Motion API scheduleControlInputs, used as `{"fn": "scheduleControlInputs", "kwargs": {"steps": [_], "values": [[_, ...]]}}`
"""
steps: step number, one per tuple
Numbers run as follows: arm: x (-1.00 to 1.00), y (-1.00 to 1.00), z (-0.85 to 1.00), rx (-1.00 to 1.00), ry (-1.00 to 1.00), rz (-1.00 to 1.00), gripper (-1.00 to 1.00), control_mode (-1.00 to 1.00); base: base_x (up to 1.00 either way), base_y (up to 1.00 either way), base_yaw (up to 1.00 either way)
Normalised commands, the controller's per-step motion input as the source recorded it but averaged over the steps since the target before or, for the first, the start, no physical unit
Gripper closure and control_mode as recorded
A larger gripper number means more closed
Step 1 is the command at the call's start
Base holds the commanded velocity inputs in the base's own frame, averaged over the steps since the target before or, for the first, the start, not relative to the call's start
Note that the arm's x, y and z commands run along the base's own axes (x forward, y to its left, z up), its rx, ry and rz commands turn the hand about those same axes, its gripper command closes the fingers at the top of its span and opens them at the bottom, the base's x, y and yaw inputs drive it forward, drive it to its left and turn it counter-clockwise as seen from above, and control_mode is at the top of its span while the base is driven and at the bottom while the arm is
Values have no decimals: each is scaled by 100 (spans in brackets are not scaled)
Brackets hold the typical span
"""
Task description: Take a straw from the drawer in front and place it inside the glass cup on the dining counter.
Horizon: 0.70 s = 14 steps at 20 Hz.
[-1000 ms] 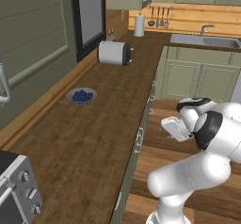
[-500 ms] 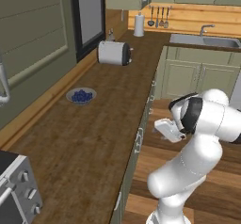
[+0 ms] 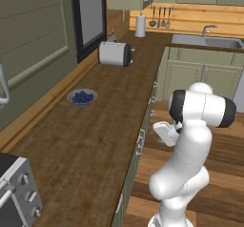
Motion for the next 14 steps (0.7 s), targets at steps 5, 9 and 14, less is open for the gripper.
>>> {"fn": "scheduleControlInputs", "kwargs": {"steps": [5, 9, 14], "values": [[23, 9, -15, 9, 2, 0, -100, -100, 0, 0, 0], [30, 15, -19, 8, 5, 0, -100, -100, 0, 0, 0], [28, 13, -22, 8, 3, 0, -100, -100, 0, 0, 0]]}}
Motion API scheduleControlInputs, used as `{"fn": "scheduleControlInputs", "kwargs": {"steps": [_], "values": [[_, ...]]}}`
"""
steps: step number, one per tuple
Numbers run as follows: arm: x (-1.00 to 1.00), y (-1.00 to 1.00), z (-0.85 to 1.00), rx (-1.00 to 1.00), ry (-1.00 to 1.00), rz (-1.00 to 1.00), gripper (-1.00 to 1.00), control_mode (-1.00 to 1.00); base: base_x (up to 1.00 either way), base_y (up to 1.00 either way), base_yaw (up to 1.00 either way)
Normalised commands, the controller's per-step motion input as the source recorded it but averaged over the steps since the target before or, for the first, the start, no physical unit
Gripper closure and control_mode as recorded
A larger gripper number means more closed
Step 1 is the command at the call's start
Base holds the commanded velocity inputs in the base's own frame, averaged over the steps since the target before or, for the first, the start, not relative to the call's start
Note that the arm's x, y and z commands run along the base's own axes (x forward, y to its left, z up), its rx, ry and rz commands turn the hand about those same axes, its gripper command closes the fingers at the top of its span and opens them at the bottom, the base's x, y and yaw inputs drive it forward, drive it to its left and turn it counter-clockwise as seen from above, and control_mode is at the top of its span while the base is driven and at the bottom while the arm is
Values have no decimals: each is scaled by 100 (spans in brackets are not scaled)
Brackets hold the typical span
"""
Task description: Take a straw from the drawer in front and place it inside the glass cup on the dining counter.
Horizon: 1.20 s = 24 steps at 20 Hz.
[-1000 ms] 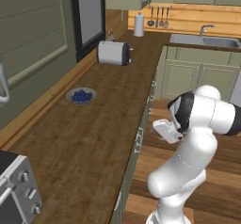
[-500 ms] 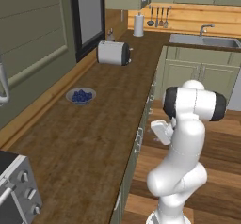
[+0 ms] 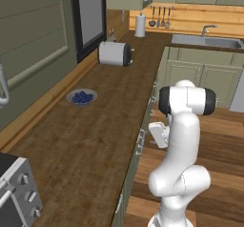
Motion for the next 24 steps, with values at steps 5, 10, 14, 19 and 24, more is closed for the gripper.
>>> {"fn": "scheduleControlInputs", "kwargs": {"steps": [5, 10, 14, 19, 24], "values": [[16, 2, -24, 8, 1, 0, -100, -100, 0, 0, 0], [11, 0, -24, 7, 0, 1, -100, -100, 0, 0, 0], [31, 0, -13, 7, 4, 0, -100, -100, 0, 0, 0], [48, 3, -11, 5, 5, 0, -100, -100, 0, 0, 0], [42, 5, -21, 2, 2, 0, -100, -100, 0, 0, 0]]}}
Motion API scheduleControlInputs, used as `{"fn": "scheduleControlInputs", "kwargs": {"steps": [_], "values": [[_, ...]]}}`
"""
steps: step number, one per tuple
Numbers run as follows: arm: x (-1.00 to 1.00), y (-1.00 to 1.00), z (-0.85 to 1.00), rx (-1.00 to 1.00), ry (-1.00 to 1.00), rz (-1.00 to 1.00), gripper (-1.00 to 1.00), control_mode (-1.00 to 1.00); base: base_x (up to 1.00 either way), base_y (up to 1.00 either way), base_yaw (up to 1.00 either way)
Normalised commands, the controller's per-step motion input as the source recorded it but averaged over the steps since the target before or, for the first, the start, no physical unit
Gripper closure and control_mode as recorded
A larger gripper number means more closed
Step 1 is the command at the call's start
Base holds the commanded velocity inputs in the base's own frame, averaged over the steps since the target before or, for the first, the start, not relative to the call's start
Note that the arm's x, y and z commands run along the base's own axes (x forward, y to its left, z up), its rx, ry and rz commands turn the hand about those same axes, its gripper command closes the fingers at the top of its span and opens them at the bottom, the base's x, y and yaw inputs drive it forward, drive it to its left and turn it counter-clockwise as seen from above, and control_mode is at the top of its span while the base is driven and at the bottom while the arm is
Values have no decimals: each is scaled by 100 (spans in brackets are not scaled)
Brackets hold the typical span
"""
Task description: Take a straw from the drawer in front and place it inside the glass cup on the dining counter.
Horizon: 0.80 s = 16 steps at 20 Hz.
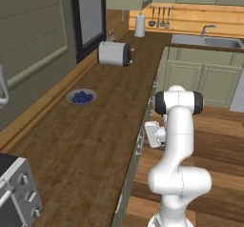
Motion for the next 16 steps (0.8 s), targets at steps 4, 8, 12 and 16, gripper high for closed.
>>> {"fn": "scheduleControlInputs", "kwargs": {"steps": [4, 8, 12, 16], "values": [[33, 10, -28, 0, 0, 0, -100, -100, 0, 0, 0], [18, 19, -31, 0, 0, 0, -100, -100, 0, 0, 0], [13, 22, -31, 0, 0, 0, -100, -100, 0, 0, 0], [5, 19, -23, 0, 0, 0, -100, -100, 0, 0, 0]]}}
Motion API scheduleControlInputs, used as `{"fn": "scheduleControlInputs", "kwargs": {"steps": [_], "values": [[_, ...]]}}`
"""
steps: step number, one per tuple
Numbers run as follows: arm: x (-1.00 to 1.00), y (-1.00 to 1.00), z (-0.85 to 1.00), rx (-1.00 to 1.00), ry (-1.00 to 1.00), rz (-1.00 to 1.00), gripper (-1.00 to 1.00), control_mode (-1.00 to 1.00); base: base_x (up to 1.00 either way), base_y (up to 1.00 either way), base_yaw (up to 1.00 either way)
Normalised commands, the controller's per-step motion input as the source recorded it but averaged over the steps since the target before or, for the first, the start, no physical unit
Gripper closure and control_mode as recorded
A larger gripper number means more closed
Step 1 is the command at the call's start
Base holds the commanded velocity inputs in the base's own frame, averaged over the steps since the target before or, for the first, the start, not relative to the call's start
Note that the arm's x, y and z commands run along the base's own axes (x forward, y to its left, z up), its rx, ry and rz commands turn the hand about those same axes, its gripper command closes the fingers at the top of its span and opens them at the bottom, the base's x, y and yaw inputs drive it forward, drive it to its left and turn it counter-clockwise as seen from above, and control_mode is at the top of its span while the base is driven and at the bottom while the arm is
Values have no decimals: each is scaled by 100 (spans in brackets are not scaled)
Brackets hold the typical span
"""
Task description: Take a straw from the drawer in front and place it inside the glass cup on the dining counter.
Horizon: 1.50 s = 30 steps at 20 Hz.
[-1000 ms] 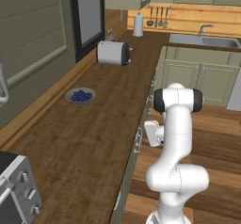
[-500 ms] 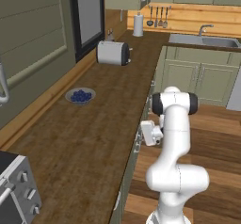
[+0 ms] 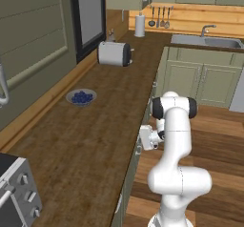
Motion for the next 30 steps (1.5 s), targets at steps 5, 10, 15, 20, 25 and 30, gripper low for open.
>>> {"fn": "scheduleControlInputs", "kwargs": {"steps": [5, 10, 15, 20, 25, 30], "values": [[0, 23, -15, 0, 0, 1, -100, -100, 0, 0, 0], [0, 23, -20, 0, 0, 0, 100, -100, 0, 0, 0], [3, 17, -15, 0, 4, 0, 100, -100, 0, 0, 0], [0, 0, -10, 0, 11, 0, 100, -100, 0, 0, 0], [-5, 0, -16, 0, 5, 0, 100, -100, 0, 0, 0], [-40, -12, 0, 0, 0, 0, 100, -100, 0, 0, 0]]}}
